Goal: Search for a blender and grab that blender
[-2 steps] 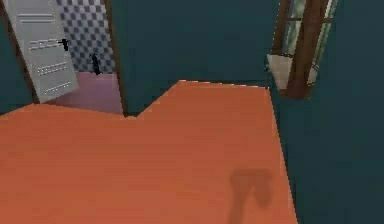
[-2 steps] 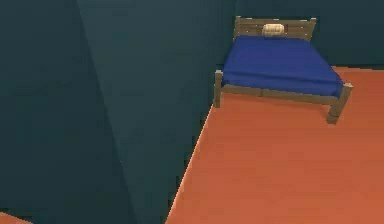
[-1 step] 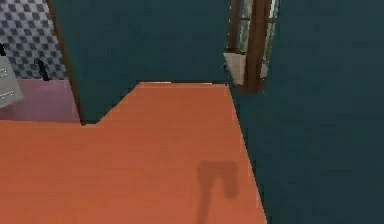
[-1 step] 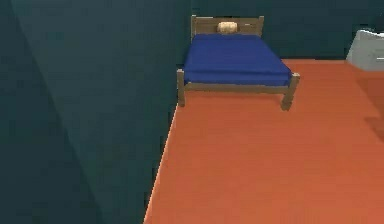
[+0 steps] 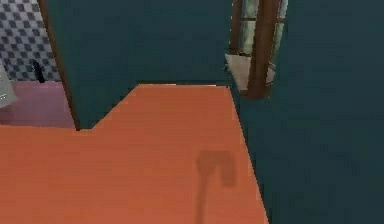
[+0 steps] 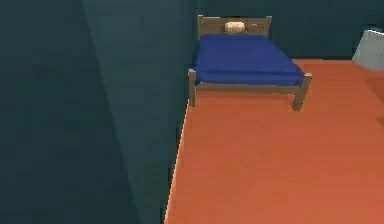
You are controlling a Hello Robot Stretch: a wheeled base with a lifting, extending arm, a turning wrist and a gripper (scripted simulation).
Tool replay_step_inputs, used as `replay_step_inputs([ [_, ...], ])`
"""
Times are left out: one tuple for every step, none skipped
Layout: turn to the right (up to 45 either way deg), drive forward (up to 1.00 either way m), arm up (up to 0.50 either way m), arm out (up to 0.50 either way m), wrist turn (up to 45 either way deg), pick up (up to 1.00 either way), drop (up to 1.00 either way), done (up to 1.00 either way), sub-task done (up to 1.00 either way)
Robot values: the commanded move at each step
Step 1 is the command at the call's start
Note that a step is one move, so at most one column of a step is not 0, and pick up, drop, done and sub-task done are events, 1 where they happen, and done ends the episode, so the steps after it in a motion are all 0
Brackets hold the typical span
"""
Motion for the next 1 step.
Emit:
replay_step_inputs([
  [-42.0,0.0,0.0,0.0,0.0,0.0,0.0,0.0,0.0],
])
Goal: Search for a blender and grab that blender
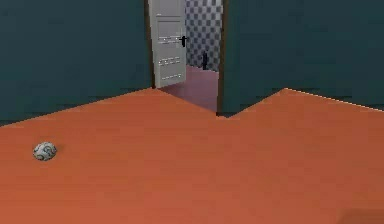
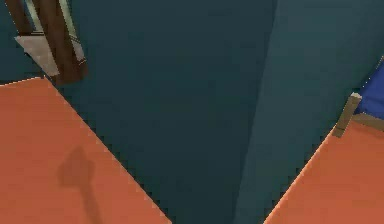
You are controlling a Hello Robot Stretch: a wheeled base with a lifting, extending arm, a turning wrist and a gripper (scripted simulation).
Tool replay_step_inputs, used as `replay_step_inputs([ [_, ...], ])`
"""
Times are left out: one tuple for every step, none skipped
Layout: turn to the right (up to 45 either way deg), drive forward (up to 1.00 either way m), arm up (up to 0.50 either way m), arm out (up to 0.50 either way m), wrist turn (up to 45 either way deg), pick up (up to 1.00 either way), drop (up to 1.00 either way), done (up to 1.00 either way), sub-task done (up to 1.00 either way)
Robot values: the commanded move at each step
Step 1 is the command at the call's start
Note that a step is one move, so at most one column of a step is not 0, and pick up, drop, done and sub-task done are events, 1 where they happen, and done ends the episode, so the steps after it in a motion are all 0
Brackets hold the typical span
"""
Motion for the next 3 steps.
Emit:
replay_step_inputs([
  [0.0,1.0,0.0,0.0,0.0,0.0,0.0,0.0,0.0],
  [0.0,1.0,0.0,0.0,0.0,0.0,0.0,0.0,0.0],
  [0.0,1.0,0.0,0.0,0.0,0.0,0.0,0.0,0.0],
])
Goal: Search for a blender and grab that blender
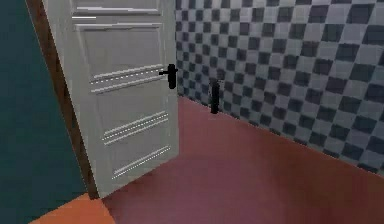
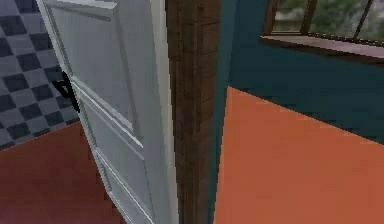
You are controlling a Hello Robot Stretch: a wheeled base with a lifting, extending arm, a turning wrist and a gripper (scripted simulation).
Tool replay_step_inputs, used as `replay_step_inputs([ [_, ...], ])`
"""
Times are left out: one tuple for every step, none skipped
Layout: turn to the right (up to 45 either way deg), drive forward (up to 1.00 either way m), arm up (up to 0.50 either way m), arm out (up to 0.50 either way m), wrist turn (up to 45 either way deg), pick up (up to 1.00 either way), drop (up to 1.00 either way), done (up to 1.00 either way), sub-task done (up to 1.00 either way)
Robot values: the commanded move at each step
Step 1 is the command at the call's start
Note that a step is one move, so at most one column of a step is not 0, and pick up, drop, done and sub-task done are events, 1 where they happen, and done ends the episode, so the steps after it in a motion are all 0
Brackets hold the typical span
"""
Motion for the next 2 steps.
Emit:
replay_step_inputs([
  [-18.0,0.0,0.0,0.0,0.0,0.0,0.0,0.0,0.0],
  [0.0,0.15,0.0,0.0,0.0,0.0,0.0,0.0,0.0],
])
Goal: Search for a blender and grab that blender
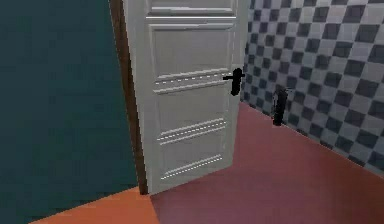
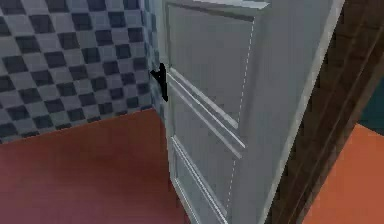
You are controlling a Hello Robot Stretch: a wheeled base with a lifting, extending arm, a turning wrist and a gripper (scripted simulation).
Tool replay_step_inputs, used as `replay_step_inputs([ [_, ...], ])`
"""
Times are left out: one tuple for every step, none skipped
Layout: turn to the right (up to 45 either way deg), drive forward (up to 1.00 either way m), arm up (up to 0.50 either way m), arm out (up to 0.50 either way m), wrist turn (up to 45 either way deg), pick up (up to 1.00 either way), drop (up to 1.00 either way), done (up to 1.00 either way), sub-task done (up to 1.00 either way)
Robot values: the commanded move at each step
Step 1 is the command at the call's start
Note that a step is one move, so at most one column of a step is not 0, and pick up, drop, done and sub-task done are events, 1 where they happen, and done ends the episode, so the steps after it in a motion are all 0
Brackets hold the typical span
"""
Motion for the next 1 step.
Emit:
replay_step_inputs([
  [30.0,0.0,0.0,0.0,0.0,0.0,0.0,0.0,0.0],
])
